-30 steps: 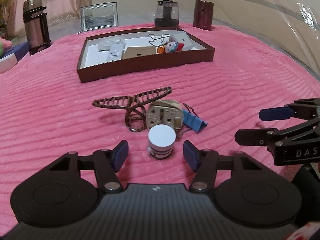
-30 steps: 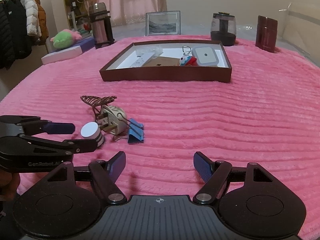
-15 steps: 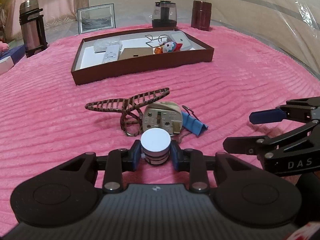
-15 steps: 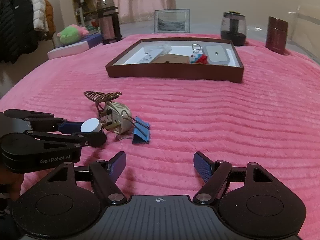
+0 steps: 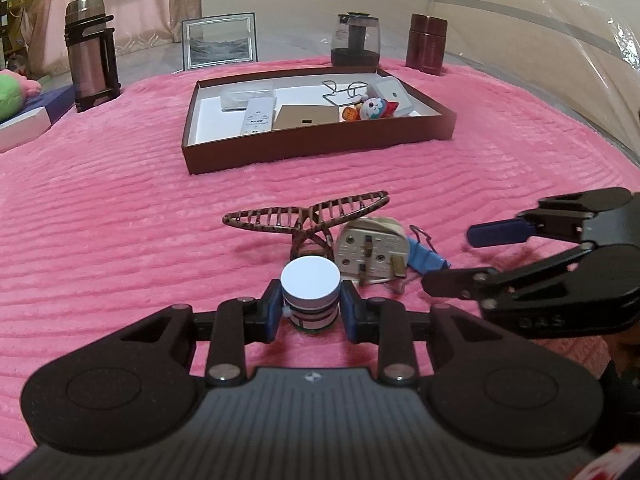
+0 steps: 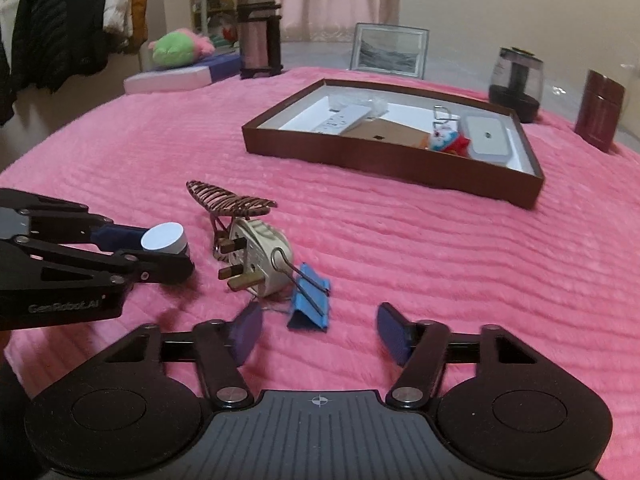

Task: Organize rigid objects
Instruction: 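Grasp the small white jar with left tool while right tool grasps blue clip, then lift the white jar with left tool while right tool lifts blue clip toward tray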

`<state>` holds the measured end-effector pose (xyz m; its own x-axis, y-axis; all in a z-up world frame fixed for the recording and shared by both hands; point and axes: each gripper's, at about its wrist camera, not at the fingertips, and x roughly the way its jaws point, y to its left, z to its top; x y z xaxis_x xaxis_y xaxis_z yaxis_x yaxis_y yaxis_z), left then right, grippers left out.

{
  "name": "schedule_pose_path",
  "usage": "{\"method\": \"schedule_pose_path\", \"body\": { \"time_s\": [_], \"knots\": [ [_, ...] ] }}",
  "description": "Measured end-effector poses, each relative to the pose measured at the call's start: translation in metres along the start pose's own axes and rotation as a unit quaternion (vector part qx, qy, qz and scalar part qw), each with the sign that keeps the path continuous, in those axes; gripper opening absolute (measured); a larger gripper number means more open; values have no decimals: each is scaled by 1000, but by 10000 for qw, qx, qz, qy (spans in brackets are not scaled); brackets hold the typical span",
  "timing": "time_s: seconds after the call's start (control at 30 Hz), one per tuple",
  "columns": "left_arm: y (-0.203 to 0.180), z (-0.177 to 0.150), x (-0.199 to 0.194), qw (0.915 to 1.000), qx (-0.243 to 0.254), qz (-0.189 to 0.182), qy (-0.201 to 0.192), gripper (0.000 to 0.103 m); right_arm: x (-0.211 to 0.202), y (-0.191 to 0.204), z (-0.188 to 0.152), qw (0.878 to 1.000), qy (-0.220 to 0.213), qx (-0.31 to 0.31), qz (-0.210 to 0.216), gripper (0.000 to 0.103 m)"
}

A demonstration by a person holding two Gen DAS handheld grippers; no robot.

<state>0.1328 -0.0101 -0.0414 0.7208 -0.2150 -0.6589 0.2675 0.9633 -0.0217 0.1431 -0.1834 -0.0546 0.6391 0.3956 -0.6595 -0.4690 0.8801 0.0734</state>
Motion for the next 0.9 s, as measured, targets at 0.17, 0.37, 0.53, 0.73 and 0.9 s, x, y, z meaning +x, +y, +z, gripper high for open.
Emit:
{"method": "schedule_pose_path", "body": {
  "time_s": [0.17,0.37,0.53,0.73,0.9],
  "knots": [
    [2,-1,2,10000,-41,-20,18,25,16,1,2,9996,146,-239,14,39],
    [1,-1,4,10000,-39,-53,18,25,11,-9,-1,9997,141,-183,-21,20],
    [-1,-1,3,9999,-37,-123,10,25,-4,-26,-4,9994,119,-142,-304,20],
    [-9,-1,7,9998,7,-198,53,25,-14,-42,-8,9989,133,26,-459,20],
    [-13,-3,6,9998,36,-197,80,25,-12,-41,-13,9988,183,117,-446,22]
  ]
}}
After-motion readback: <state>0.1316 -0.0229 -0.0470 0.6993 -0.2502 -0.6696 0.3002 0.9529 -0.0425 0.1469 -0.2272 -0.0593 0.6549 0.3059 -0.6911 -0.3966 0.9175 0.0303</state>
